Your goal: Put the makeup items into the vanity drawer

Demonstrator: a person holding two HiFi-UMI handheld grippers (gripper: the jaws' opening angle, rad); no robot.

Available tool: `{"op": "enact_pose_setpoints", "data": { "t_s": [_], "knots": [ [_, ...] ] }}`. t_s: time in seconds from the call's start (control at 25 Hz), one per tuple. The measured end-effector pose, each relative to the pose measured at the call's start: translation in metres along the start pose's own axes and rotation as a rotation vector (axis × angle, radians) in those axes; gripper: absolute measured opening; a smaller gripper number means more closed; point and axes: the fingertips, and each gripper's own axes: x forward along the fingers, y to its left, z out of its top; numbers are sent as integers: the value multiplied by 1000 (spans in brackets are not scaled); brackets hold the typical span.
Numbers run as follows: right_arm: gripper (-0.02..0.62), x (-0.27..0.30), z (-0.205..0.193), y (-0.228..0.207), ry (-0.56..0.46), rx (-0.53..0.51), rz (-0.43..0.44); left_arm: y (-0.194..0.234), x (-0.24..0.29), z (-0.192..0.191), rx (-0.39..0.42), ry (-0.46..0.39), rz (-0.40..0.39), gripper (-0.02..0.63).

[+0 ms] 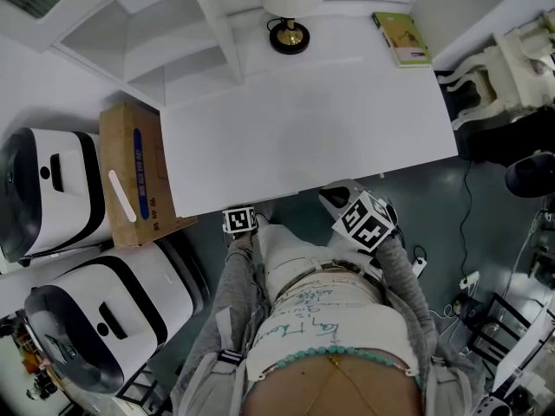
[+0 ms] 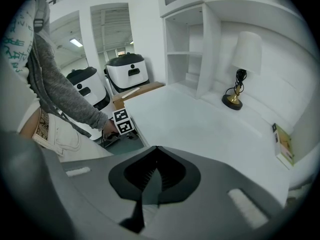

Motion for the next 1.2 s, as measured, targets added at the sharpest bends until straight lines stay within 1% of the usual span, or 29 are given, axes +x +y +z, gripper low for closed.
{"op": "enact_pose_setpoints", "data": {
  "t_s": [0.6, 0.8, 1.04, 1.2],
  "knots": [
    [29, -2, -1, -16, -8, 42, -34, 1, 2, 4, -2, 1, 16, 92],
    [29, -3, 0, -20, -15, 50, -44, 3, 3, 5, -20, -7, 20, 92],
    [29, -4, -2, -24, -26, 62, -57, 0, 3, 5, -3, -30, 6, 92],
    [29, -5, -2, -24, -33, 58, -63, -1, 0, 6, 25, -40, 4, 92]
  ]
}}
